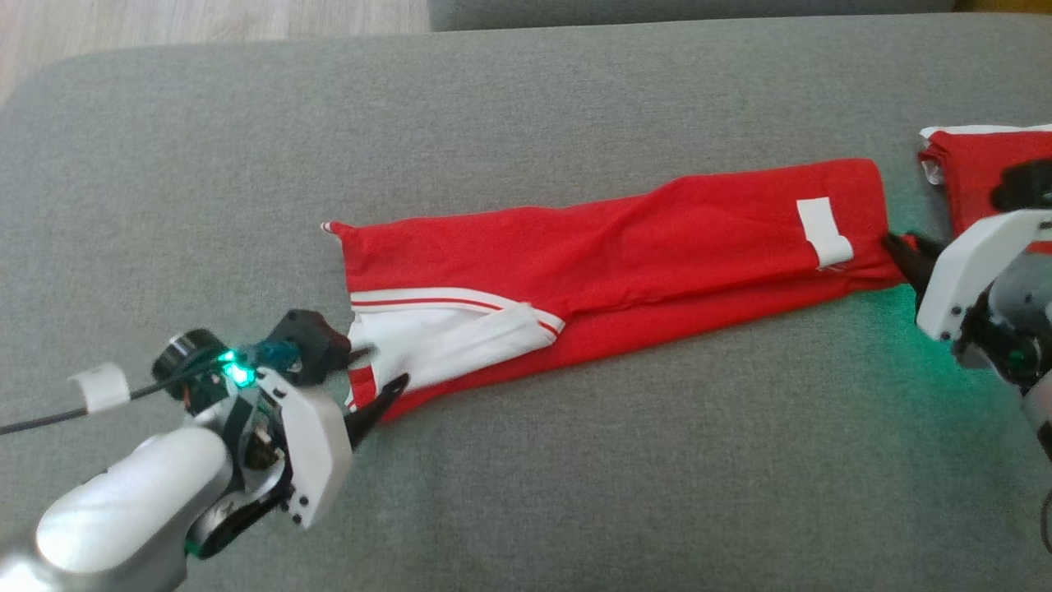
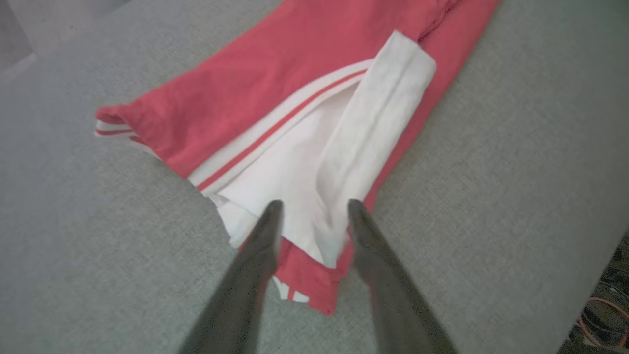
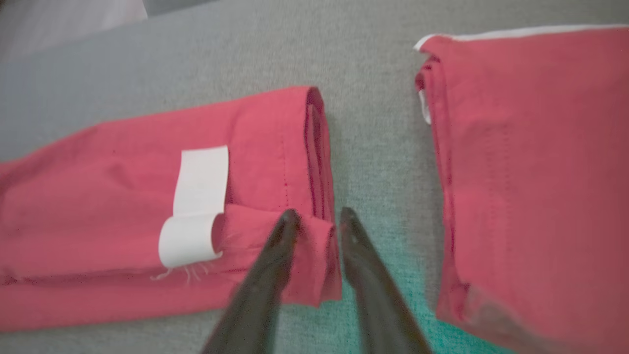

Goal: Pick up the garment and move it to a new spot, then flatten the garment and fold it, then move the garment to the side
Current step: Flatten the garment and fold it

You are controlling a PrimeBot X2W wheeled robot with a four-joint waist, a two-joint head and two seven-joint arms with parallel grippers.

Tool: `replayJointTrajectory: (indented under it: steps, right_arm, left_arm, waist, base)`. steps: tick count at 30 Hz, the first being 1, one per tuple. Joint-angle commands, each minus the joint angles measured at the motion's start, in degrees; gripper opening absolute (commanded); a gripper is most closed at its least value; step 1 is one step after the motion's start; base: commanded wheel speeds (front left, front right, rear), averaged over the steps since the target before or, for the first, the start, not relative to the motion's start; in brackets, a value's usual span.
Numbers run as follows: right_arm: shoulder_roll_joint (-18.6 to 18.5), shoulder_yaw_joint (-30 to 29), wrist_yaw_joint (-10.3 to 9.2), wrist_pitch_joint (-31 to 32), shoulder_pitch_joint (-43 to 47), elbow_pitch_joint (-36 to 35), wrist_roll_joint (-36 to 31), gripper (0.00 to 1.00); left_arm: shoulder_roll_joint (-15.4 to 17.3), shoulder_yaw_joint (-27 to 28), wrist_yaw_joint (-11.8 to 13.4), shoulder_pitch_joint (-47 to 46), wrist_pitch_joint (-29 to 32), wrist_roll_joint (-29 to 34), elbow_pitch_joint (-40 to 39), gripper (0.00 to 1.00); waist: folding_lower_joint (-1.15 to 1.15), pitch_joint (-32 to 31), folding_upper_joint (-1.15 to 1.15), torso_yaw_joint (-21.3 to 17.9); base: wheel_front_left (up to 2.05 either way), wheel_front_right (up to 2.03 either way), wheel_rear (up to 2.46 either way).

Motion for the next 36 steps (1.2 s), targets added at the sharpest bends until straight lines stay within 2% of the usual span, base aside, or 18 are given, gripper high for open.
replayJointTrajectory:
  steps: [1,6,10,14,15,20,24,27,31,36]
  right_arm:
    - [-0.4,-1.5,-0.04,-1.6,-1.3,-1.8,2.2,1.0]
    - [0.1,-3.4,-0.04,-7.5,-3.2,-5.3,3.3,1.0]
    - [2.5,-6.7,-0.04,-16.0,-4.0,-9.3,4.2,1.0]
    - [7.1,-9.7,-0.04,-24.9,-3.2,-12.2,2.8,1.0]
    - [7.1,-9.7,-0.04,-24.9,-3.2,-12.2,2.8,1.0]
    - [15.2,-13.6,-0.04,-33.8,0.1,-11.2,-4.1,1.0]
    - [21.5,-18.4,-0.04,-35.2,5.2,-12.4,-12.5,1.0]
    - [25.2,-24.7,-0.04,-35.3,11.1,-17.8,-19.2,1.0]
    - [27.5,-29.7,-0.04,-35.3,20.1,-23.2,-26.0,1.0]
    - [28.0,-29.0,-0.04,-35.3,27.0,-24.8,-29.4,1.0]
  left_arm:
    - [1.5,3.6,1.9,-2.0,-2.4,1.7,-0.6,1.0]
    - [-0.9,8.4,7.4,-2.4,-11.0,2.5,1.3,1.0]
    - [-3.4,13.2,12.5,-3.5,-21.5,4.5,3.1,1.0]
    - [-6.5,18.7,17.1,-2.1,-31.8,3.3,4.7,1.0]
    - [-6.5,18.7,17.1,-2.1,-31.8,3.3,4.7,1.0]
    - [-10.1,23.8,20.4,4.1,-36.5,1.8,5.6,1.0]
    - [-13.4,28.5,21.8,10.4,-36.8,4.1,4.1,1.0]
    - [-16.8,33.4,22.6,16.6,-36.8,8.1,1.9,1.0]
    - [-21.5,37.4,20.5,24.1,-36.9,12.4,1.6,1.0]
    - [-26.7,42.6,17.2,30.2,-36.9,16.8,2.7,1.0]
  waist:
    - [0.0,-0.1,0.0,-0.2]
    - [0.0,-1.4,0.0,-0.7]
    - [0.0,-2.7,0.0,-1.1]
    - [0.0,-4.3,0.0,-1.8]
    - [0.0,-4.3,0.0,-1.8]
    - [0.0,-7.8,0.0,-2.9]
    - [0.0,-9.6,0.0,-3.3]
    - [0.0,-10.2,0.0,-3.4]
    - [0.0,-10.6,0.0,-3.3]
    - [0.0,-10.9,0.0,-3.0]
  base:
    - [0.0,0.0,0.0]
    - [0.0,0.0,0.0]
    - [0.0,0.0,0.0]
    - [0.0,0.0,0.0]
    - [0.0,0.0,0.0]
    - [0.0,0.0,0.0]
    - [0.0,0.0,0.0]
    - [0.0,0.0,0.0]
    - [0.0,0.0,0.0]
    - [0.0,0.0,0.0]
